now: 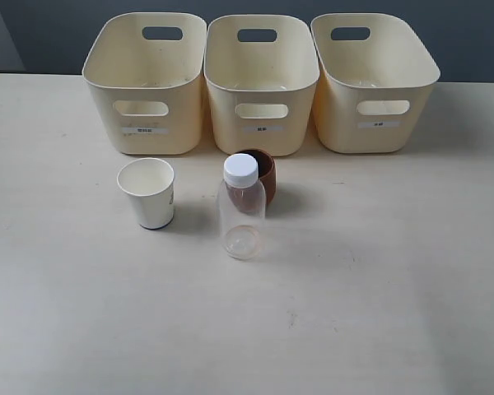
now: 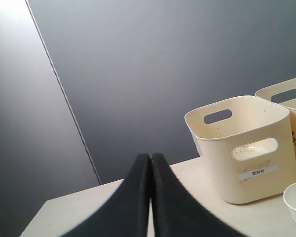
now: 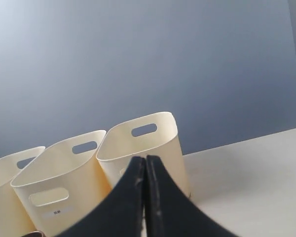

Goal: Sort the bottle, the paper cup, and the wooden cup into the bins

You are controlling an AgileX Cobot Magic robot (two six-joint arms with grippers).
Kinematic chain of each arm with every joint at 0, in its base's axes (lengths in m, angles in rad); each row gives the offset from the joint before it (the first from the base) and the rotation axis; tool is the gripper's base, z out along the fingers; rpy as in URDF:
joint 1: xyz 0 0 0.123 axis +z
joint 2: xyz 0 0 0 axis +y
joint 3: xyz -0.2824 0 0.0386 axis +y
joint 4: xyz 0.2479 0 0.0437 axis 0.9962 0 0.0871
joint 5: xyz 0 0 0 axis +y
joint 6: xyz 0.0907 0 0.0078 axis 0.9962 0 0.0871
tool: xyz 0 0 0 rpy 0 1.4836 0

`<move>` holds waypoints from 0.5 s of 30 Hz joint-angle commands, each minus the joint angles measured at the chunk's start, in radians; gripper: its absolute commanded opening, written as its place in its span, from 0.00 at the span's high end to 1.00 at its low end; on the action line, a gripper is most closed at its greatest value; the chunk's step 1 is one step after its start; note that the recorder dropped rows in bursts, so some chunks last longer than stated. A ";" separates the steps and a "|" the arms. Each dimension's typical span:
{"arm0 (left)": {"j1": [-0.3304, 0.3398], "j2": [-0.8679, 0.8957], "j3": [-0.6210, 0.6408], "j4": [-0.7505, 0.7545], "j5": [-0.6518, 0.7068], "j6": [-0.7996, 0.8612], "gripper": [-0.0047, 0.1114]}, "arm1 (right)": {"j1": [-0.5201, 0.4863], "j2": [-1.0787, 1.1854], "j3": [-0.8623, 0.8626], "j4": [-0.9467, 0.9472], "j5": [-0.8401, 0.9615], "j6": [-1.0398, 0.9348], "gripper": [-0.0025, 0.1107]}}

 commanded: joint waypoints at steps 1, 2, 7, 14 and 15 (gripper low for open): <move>-0.001 -0.002 0.002 0.000 -0.005 -0.002 0.96 | -0.004 -0.005 0.005 0.016 -0.020 0.001 0.98; -0.001 -0.002 0.002 0.000 -0.005 -0.002 0.96 | -0.004 -0.005 0.005 0.016 -0.024 0.001 0.98; -0.001 -0.002 0.002 0.000 -0.005 -0.002 0.96 | -0.004 -0.005 0.005 0.029 -0.037 0.001 0.98; -0.001 -0.002 0.002 0.000 -0.005 -0.002 0.96 | -0.004 -0.005 0.005 0.110 -0.020 0.003 0.98; -0.001 -0.002 0.002 0.000 -0.005 -0.002 0.96 | -0.004 -0.005 0.005 0.113 -0.017 0.003 0.98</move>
